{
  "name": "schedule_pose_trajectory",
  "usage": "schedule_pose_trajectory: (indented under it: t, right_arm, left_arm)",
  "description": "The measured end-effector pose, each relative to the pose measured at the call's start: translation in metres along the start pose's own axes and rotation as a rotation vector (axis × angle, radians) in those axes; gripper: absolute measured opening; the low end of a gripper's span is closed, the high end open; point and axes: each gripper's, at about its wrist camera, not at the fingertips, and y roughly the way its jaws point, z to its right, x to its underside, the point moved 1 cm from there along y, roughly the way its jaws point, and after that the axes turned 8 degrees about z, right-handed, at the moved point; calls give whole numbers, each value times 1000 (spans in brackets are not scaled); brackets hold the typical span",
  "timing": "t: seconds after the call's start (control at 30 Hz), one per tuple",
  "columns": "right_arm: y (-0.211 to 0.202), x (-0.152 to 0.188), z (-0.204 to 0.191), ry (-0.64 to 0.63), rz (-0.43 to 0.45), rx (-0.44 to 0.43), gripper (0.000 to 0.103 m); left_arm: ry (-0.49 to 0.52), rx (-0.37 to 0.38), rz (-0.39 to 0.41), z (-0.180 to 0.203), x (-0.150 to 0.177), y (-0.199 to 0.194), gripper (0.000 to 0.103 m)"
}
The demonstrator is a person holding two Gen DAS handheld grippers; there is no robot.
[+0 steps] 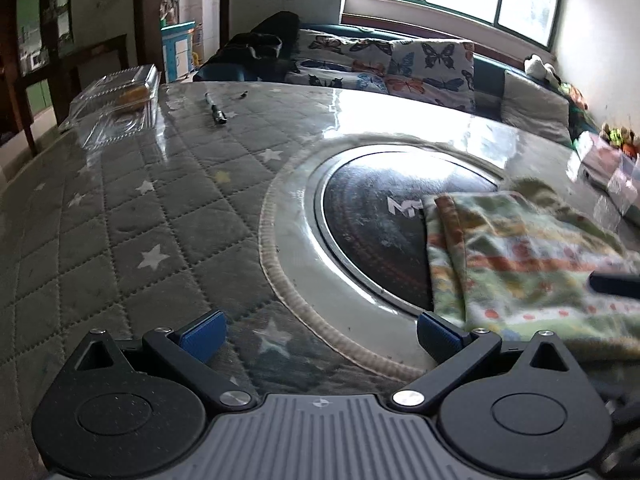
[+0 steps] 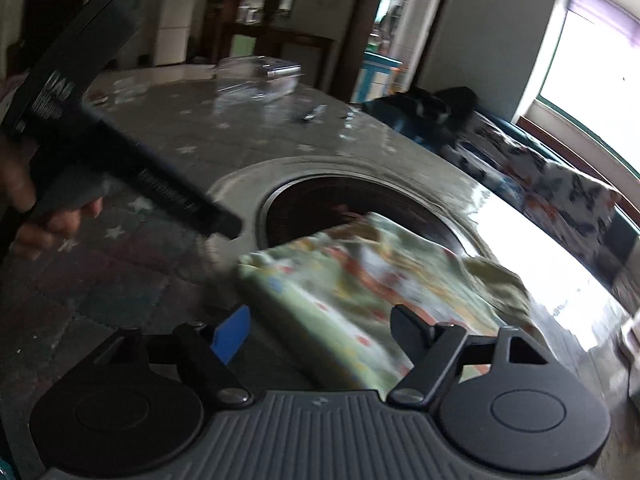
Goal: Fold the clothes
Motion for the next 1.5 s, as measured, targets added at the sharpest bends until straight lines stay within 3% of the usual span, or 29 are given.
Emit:
schedule_pose_trajectory:
  t: [0.2, 0.33, 0.43, 1.0, 1.07, 1.23, 1.3, 1.4, 1.43, 1.5]
  right_arm:
    - [12, -4, -14, -30, -10, -43, 52]
    - [15, -5, -18, -30, -13, -52, 31]
    - [12, -6, -12, 13, -3, -57, 22]
    - [-30, -10, 43, 310, 110, -81, 9]
    - [-33, -11, 46, 326, 122, -82, 2]
    - [-32, -7, 48, 335, 108, -74, 2]
    - [-30, -2, 46, 335, 92, -77, 7]
    - [-23, -1, 40, 304, 70, -85, 26]
    - [-22, -2, 37, 285, 71, -84, 41]
    - [-18, -3, 31, 248, 73, -83, 45]
  left_arm:
    - [-93, 60, -21, -10, -9, 1, 103]
    - [-157, 126, -45, -8, -13, 2, 103]
    - [-186, 173, -51, -3, -17, 2, 103]
    - [-358, 385, -140, 41, -37, 36, 101]
    - [-375, 404, -151, 45, -37, 40, 97]
    - [-417, 422, -182, 48, -36, 52, 77]
    - [-429, 414, -184, 45, -36, 53, 76]
    - [-427, 406, -175, 38, -37, 49, 77]
    - [-422, 403, -171, 36, -38, 47, 77]
    - [-424, 393, -166, 32, -38, 44, 77]
